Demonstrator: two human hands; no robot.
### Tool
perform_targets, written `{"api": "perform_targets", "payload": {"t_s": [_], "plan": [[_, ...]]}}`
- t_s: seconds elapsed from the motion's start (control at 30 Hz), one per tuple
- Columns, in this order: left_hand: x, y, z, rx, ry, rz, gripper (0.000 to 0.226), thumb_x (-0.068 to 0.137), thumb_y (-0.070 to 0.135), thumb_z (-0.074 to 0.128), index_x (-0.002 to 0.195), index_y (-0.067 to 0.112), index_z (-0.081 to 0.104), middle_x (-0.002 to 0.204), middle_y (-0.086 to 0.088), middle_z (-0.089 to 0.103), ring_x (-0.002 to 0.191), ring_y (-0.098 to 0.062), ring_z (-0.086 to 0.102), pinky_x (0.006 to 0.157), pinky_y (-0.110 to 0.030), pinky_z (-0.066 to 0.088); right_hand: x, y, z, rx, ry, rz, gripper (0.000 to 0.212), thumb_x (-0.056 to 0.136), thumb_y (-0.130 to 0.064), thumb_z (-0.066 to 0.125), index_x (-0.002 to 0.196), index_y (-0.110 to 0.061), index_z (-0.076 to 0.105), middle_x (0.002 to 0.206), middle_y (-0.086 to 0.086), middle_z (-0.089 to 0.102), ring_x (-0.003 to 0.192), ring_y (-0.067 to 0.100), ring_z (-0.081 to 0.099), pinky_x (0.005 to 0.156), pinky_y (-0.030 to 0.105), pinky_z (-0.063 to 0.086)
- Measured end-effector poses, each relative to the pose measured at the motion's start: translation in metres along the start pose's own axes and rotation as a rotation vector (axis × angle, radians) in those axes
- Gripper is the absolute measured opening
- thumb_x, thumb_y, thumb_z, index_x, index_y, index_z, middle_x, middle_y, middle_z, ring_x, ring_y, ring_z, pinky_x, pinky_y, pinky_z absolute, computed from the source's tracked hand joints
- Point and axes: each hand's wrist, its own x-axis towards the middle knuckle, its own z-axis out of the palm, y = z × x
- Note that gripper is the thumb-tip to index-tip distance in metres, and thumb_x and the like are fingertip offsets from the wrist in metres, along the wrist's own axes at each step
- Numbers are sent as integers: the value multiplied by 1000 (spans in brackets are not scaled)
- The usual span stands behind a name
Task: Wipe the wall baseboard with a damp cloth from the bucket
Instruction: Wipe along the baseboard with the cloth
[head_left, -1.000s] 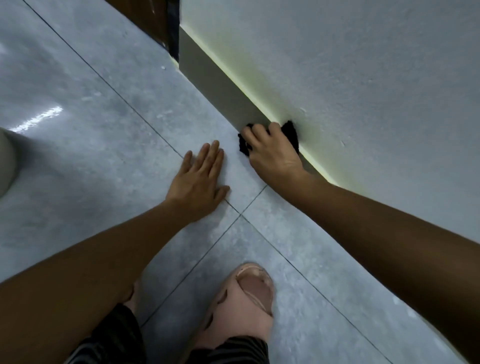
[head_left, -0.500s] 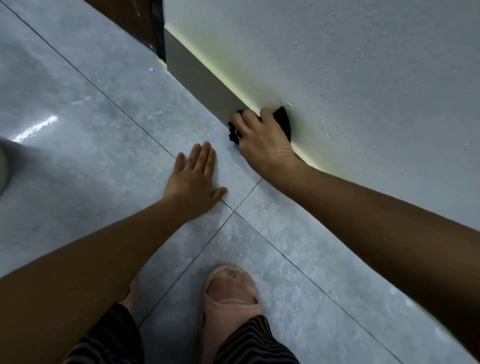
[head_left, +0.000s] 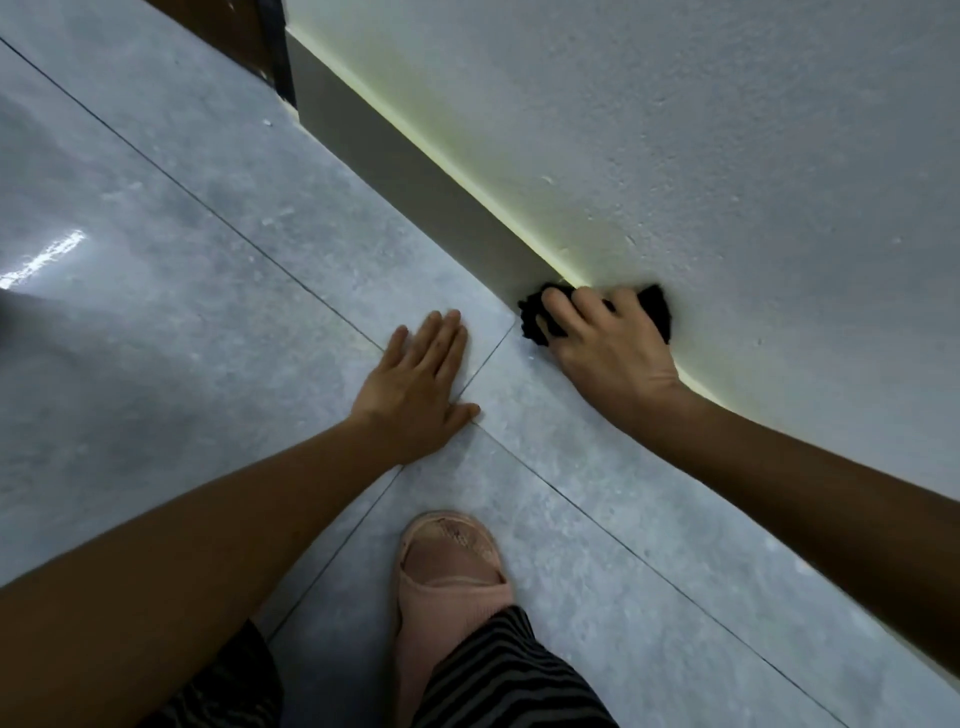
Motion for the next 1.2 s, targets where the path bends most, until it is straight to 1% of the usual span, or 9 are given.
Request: {"api": "perform_targets", "payload": {"t_s": [0.2,0.3,0.47,0.63,0.77,0.87,1.0,1.1,1.2], "plan": [[1,3,2,59,-31,-20,84,93,61,16,146,8,-22,156,-9,-26,144,-24,-23,118,-42,-9,51,-14,-15,68,106,30,25,85,-30,57,107,-28,70,126,-3,51,102,21,46,79,39,33],[2,5,-1,85,-45,-25,85,93,61,16,146,7,-21,157,-10,-25,145,-25,-21,118,-42,-7,38,-14,-11,50,63,17,31,90,-25,49,116,-25,65,136,0,43,108,21,47,82,36,40],[0,5,0,78,-28,-41,84,94,59,19,148,6,-17,157,-11,-22,145,-26,-19,119,-44,-3,-22,-15,14,42,-105,-5,40,94,-22,46,133,-21,53,148,6,24,115,25,40,88,37,38],[1,10,-3,91,-83,33,69,99,45,17,149,11,-15,159,-7,-20,146,-26,-16,118,-47,-2,-62,-8,29,-27,-164,-18,34,83,-29,60,117,-31,66,143,0,38,106,22,41,79,36,34],[4,14,-9,104,-138,18,70,99,46,19,149,11,-16,158,-7,-21,146,-26,-18,119,-47,-1,-38,1,16,-33,5,36,25,74,-29,66,98,-29,74,124,-4,56,93,22,39,69,37,24],[4,23,-9,95,-169,-29,80,96,56,21,149,10,-17,158,-7,-23,146,-27,-18,119,-49,1,-14,-1,1,55,80,52,27,81,-28,61,107,-27,70,129,-3,50,104,21,48,77,37,35],[8,27,-10,132,-181,-34,82,96,55,23,148,8,-18,157,-10,-23,146,-29,-16,117,-50,7,-12,-3,-1,84,18,120,30,89,-21,53,117,-21,64,140,2,36,118,24,40,87,37,38],[6,19,-19,142,-210,-7,81,97,52,26,148,7,-17,158,-11,-22,147,-29,-13,117,-49,13,-34,-9,9,115,-25,89,32,90,-24,53,120,-22,63,143,2,35,118,24,40,88,38,37],[5,18,-21,150,-237,7,86,95,57,28,148,6,-17,157,-12,-22,147,-29,-13,118,-48,12,-69,-18,43,58,-36,51,35,83,-28,53,115,-31,68,140,-4,46,106,21,47,84,40,38]]}}
